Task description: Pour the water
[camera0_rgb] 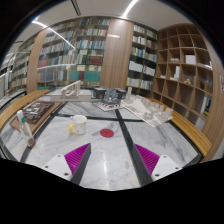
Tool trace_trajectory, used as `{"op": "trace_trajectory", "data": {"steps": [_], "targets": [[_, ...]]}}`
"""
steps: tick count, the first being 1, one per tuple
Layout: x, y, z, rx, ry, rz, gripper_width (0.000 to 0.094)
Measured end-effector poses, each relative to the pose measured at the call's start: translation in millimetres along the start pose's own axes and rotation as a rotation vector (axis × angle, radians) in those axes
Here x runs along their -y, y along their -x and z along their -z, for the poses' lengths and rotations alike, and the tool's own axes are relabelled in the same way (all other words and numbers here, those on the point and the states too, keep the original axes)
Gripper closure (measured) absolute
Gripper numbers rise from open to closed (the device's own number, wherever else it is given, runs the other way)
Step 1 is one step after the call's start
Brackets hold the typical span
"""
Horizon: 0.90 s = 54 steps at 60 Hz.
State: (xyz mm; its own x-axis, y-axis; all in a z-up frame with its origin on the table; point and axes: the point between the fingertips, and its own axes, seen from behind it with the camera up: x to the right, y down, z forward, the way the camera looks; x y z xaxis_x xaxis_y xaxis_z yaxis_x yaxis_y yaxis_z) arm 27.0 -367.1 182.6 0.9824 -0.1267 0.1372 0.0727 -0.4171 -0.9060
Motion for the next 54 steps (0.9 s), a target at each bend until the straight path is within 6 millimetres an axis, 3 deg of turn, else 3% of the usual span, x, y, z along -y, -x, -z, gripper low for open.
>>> {"op": "trace_trajectory", "data": {"steps": [8,14,20,25,29,34,39,45,54], "targets": [[-2.3,6.9,7.6,0.005,0.004,0.027,0.0078],[-19.8,21.9,10.6,0.031,0.02,0.033,0.0078],[-47.9,57.2,21.4,0.083,0.044,0.053,0.0084],[-70.0,104.6,35.8,0.157,0.063,0.063,0.008],[-89.6,153.4,36.5,0.227,0.071,0.069,0.0077],[-94.8,217.1,45.0,0.313,0.061,0.074,0.0075],[-88.4,278.6,47.9,0.384,0.035,0.059,0.0075],[-71.6,343.2,38.0,0.423,-0.012,0.041,0.0076],[-45.8,410.2,0.5,0.411,-0.056,-0.012,0.0078]]}}
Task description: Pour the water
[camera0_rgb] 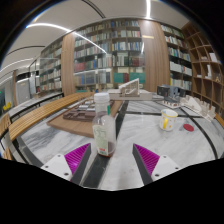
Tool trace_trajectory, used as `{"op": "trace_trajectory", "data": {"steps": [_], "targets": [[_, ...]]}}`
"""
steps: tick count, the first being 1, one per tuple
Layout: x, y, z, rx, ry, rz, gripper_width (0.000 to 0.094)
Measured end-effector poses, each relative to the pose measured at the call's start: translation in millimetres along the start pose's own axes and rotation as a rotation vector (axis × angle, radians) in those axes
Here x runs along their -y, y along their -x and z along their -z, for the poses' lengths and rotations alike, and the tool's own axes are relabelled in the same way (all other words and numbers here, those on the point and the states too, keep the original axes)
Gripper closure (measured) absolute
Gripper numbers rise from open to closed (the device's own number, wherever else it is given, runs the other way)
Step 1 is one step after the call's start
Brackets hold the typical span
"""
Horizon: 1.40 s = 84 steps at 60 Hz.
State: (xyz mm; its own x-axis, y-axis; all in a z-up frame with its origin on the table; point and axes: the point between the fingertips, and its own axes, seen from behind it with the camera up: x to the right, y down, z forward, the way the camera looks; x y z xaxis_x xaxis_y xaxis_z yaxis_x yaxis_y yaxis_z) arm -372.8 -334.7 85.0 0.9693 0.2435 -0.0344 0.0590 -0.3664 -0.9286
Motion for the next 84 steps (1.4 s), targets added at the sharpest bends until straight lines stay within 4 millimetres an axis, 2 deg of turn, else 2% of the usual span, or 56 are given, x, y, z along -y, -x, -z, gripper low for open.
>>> {"op": "trace_trajectory", "data": {"steps": [13,18,23,24,34,38,40,46,51,56,64,65,67,71,72,73,79,80,84], "targets": [[22.3,22.4,-82.2,-0.066,-0.07,0.007,0.0106],[26.3,25.0,-104.8,-0.098,-0.089,0.023,0.0209],[33.9,19.7,-115.6,-0.145,-0.128,0.05,0.0328],[36.0,15.6,-116.9,-0.154,-0.132,0.056,0.0403],[36.6,12.9,-116.1,-0.154,-0.151,0.041,0.0503],[42.0,18.6,-116.0,-0.128,-0.166,0.055,0.0536],[45.8,20.7,-109.6,-0.116,-0.181,0.064,0.0537],[74.5,25.9,-94.7,-0.056,-0.238,0.035,0.0536],[109.9,27.6,-82.6,0.028,-0.266,-0.091,0.0538],[150.8,27.2,-74.8,0.148,-0.283,-0.3,0.0538],[228.9,-10.6,-66.7,0.376,-0.314,-0.678,0.0539],[235.0,-0.7,-62.6,0.397,-0.317,-0.725,0.054],[247.9,-20.1,-72.2,0.459,-0.323,-0.82,0.054],[272.9,-43.2,-74.6,0.598,-0.32,-1.026,0.0539],[279.1,-49.0,-74.4,0.637,-0.319,-1.084,0.0541],[289.6,-46.9,-62.0,0.669,-0.312,-1.149,0.054],[300.8,-96.5,-82.7,0.865,-0.296,-1.502,0.0543],[303.8,-103.5,-78.2,0.881,-0.291,-1.558,0.0542],[295.2,-139.8,-99.2,0.932,-0.299,-1.744,0.0542]]}}
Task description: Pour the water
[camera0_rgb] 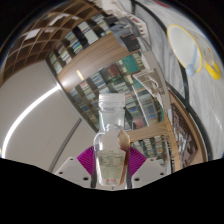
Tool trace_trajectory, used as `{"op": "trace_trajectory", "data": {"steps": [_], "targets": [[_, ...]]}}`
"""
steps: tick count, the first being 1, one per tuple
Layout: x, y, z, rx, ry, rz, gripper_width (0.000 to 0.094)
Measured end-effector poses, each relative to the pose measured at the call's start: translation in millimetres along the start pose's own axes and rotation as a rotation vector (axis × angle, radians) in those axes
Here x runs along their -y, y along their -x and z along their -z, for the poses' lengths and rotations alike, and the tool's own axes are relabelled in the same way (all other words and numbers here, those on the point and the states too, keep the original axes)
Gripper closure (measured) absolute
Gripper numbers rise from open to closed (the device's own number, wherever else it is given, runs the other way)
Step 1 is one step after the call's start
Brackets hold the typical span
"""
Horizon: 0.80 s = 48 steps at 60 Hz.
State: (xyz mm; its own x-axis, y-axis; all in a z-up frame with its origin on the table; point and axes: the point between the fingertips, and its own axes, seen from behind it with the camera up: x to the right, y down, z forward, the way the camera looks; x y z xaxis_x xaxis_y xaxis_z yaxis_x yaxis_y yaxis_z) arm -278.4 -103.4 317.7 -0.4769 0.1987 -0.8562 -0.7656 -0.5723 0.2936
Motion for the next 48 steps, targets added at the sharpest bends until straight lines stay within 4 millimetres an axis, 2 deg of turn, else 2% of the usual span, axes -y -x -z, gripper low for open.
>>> {"op": "trace_trajectory", "data": {"steps": [3,4,6,7,10,11,12,13,17,18,19,24,25,27,29,32,34,36,39,42,43,48], "targets": [[29.1,-2.5,12.0,0.017,-0.039,-0.11,0.054],[34.7,-10.4,5.3,0.015,-0.057,-0.132,0.054],[49.9,-17.0,8.7,0.021,-0.082,-0.183,0.054],[59.3,-16.1,19.0,0.027,-0.088,-0.211,0.054],[78.1,-29.9,28.4,0.02,-0.12,-0.268,0.0538],[82.8,-36.9,18.1,0.014,-0.138,-0.276,0.0539],[88.2,-40.4,19.6,0.013,-0.149,-0.289,0.0538],[93.9,-39.9,34.2,0.016,-0.153,-0.31,0.0539],[108.2,-49.4,39.6,0.011,-0.177,-0.36,0.054],[106.3,-51.0,38.8,0.011,-0.179,-0.366,0.054],[109.1,-56.7,28.0,0.005,-0.181,-0.364,0.054],[105.7,-57.4,26.3,-0.03,-0.156,-0.335,0.054],[99.6,-53.3,35.4,-0.033,-0.148,-0.325,0.054],[99.6,-47.9,23.6,-0.052,-0.13,-0.271,0.0541],[94.5,-39.4,23.1,-0.056,-0.107,-0.203,0.054],[92.4,-21.7,14.7,-0.081,-0.079,-0.053,0.054],[87.6,-4.3,18.2,-0.087,-0.063,0.057,0.0539],[88.4,9.6,10.1,-0.105,-0.051,0.194,0.0541],[95.6,33.6,8.2,-0.131,-0.048,0.418,0.0538],[105.1,62.5,15.8,-0.147,-0.063,0.654,0.0539],[108.4,67.1,11.4,-0.163,-0.073,0.736,0.0538],[137.3,101.5,19.6,-0.23,-0.125,1.112,0.0538]]}}
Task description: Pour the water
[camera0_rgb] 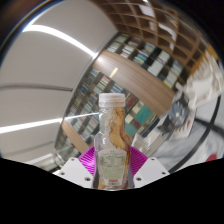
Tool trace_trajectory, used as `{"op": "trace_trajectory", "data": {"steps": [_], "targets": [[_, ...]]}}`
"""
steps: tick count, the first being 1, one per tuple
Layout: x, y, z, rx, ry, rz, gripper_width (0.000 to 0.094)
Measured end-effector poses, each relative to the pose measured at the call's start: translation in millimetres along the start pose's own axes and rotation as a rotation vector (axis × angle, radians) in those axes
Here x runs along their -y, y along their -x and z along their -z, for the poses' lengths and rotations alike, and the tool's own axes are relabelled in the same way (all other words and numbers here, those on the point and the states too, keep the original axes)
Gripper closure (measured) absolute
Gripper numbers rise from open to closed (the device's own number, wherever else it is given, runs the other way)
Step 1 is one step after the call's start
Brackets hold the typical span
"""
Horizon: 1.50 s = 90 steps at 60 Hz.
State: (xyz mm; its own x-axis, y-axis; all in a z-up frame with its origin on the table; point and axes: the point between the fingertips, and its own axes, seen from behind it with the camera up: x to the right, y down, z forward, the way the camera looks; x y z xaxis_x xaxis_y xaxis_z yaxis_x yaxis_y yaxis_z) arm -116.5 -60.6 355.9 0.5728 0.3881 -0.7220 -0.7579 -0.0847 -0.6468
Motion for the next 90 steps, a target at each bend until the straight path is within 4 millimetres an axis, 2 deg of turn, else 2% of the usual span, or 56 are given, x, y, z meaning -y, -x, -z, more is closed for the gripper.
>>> {"op": "trace_trajectory", "data": {"steps": [2,4,6,8,10,13,18,19,20,28,34,35,40,43,48,49,54,57,60,64,69,79,90], "targets": [[16.8,-8.4,17.6,-0.026,-0.017,0.135,0.0537],[24.1,-20.5,8.7,-0.064,-0.024,0.273,0.0537],[29.8,-34.9,9.7,-0.097,-0.02,0.399,0.0538],[32.9,-51.8,12.4,-0.132,-0.008,0.508,0.0539],[32.2,-72.5,25.0,-0.161,0.015,0.604,0.0539],[25.0,-105.9,28.7,-0.223,0.065,0.716,0.0539],[6.7,-163.4,46.4,-0.309,0.16,0.869,0.054],[1.5,-185.8,49.1,-0.322,0.174,0.891,0.0541],[-1.2,-187.8,53.4,-0.339,0.196,0.903,0.054],[-38.5,-270.4,78.3,-0.429,0.327,0.934,0.0538],[-60.1,-309.0,90.5,-0.487,0.392,0.914,0.0535],[-54.6,-304.9,88.4,-0.461,0.332,0.909,0.0533],[-52.4,-312.3,95.4,-0.481,0.326,0.858,0.0525],[-49.9,-312.1,95.7,-0.477,0.315,0.835,0.0482],[-49.0,-313.9,98.5,-0.474,0.328,0.845,0.0386],[-52.7,-315.7,93.9,-0.494,0.347,0.849,0.0356],[-47.3,-310.7,107.4,-0.526,0.378,0.859,0.0066],[-39.0,-304.1,116.4,-0.554,0.376,0.858,0.0101],[-32.8,-289.6,130.0,-0.579,0.377,0.848,0.0073],[-28.3,-266.7,151.8,-0.602,0.382,0.821,0.0078],[-25.1,-233.5,185.9,-0.625,0.399,0.794,0.0077],[-32.0,-172.1,262.5,-0.651,0.45,0.789,0.0078],[-39.8,-120.1,339.1,-0.663,0.487,0.777,0.008]]}}
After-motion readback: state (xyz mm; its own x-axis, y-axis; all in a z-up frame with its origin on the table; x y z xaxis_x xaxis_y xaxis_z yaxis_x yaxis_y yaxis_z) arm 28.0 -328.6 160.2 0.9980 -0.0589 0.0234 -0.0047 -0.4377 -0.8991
